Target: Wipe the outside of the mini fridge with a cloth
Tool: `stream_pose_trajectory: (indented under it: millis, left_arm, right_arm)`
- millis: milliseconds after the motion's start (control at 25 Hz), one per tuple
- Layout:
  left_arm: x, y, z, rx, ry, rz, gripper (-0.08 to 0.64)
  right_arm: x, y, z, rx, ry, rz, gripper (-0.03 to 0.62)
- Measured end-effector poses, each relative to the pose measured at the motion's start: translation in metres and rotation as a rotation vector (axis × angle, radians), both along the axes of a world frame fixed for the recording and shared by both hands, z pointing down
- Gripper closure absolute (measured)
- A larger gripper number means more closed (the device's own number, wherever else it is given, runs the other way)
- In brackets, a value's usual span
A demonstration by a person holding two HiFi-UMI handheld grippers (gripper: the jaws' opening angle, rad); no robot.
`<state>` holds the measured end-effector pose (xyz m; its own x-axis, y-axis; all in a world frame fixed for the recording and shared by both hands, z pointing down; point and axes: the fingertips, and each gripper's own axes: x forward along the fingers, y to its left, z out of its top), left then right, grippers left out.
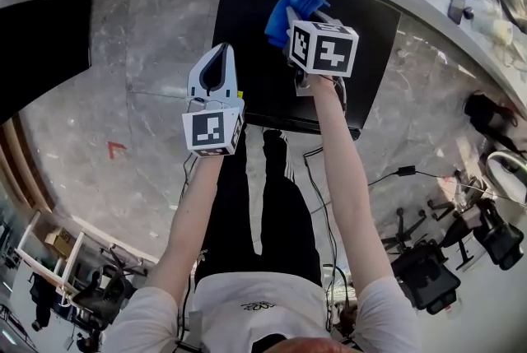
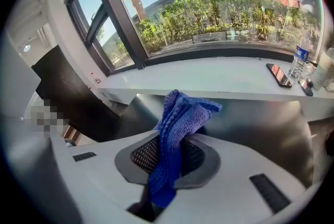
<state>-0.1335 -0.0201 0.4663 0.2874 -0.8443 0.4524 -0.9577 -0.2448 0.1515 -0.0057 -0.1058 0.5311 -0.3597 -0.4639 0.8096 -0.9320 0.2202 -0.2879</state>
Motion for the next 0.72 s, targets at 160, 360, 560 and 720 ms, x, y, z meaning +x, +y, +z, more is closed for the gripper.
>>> stream_pose_trajectory:
  millis: [160, 360, 560, 720]
  left_arm:
    - [0.025, 0.002, 0.003, -0.006, 0.000, 0.035, 0.555]
    - [0.055, 0.000, 0.005, -0.011, -0.008, 0.071, 0.555]
    - [0.085, 0.000, 0.005, -0.009, -0.013, 0.112, 0.555]
    - [0.107, 0.001, 0.005, -0.006, -0.014, 0.139, 0.555]
  right_arm:
    - [0.037, 0.006, 0.002, -0.009, -0.004, 0.044, 0.511]
    - [0.081, 0.011, 0.004, 0.000, 0.018, 0.073, 0.511]
    - [0.128, 0.020, 0.005, 0.004, 0.033, 0.106, 0.511]
    - [0.162, 0.027, 0.005, 0.012, 0.050, 0.131, 0.511]
